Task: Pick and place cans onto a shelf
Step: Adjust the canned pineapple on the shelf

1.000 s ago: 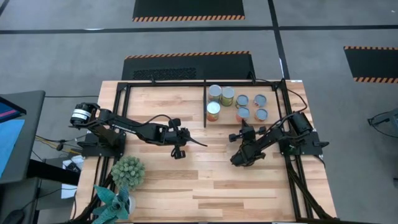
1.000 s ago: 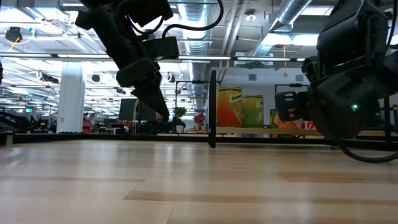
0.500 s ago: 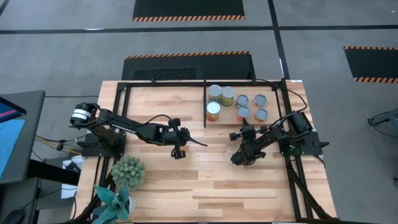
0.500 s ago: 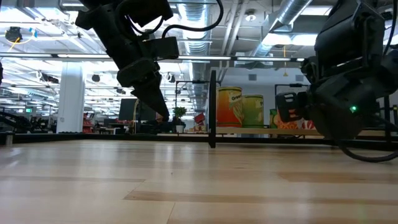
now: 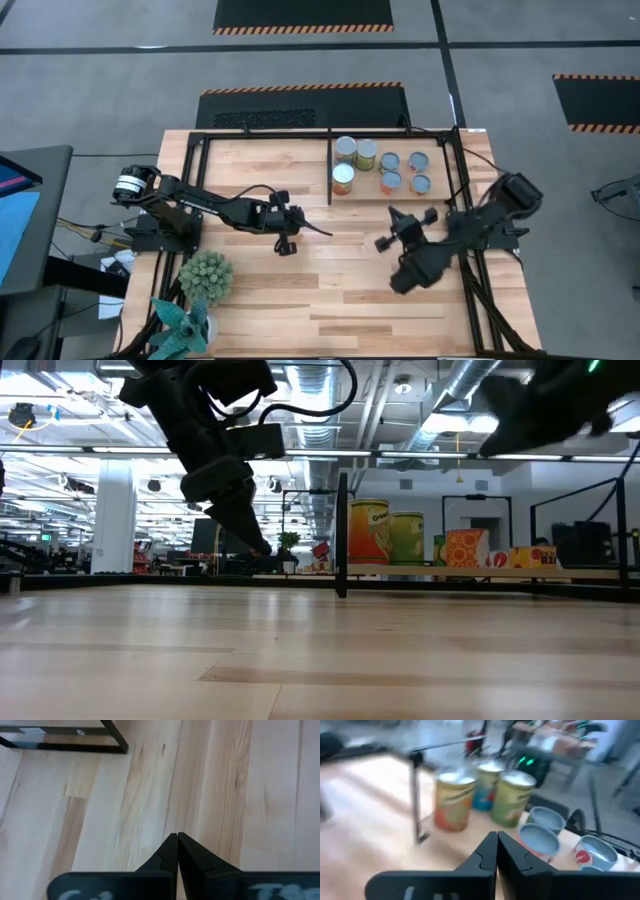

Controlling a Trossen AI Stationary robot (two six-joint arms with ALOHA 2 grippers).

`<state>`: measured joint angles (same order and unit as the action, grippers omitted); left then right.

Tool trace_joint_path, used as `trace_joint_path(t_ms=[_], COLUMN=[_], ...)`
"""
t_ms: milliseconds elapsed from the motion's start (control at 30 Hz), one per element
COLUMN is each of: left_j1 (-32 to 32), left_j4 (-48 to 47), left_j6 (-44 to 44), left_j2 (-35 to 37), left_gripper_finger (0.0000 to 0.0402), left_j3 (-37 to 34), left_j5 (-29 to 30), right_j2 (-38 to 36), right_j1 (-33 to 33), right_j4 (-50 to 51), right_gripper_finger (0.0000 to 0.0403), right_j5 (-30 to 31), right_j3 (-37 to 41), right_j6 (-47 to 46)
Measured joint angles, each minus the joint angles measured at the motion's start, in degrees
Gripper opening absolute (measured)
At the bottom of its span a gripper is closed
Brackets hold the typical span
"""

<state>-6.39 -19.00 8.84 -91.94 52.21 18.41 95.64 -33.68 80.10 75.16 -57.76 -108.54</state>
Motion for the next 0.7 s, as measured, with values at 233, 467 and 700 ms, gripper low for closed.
trace_joint_path(t_ms=[233, 467, 700], left_j1=[0.0, 0.0, -0.6], left_j4=[-1.4, -5.8, -16.3], left_j6=[0.6, 8.7, 14.6], left_j2=[0.0, 0.0, 0.4], left_gripper_finger=[0.0000, 0.0000, 0.0000], left_j3=[0.0, 0.1, 0.0], left_j5=[-0.1, -13.3, -11.6], right_j2=[-7.1, -9.8, -10.2], right_j1=[-6.8, -14.3, -26.5], right_j4=[-1.8, -3.7, -4.5], right_gripper_finger=[0.0028, 0.0030, 0.0030], right_j5=[-16.6, -19.8, -10.8], right_j3=[-6.1, -6.1, -1.8], right_j6=[22.3, 28.8, 31.2])
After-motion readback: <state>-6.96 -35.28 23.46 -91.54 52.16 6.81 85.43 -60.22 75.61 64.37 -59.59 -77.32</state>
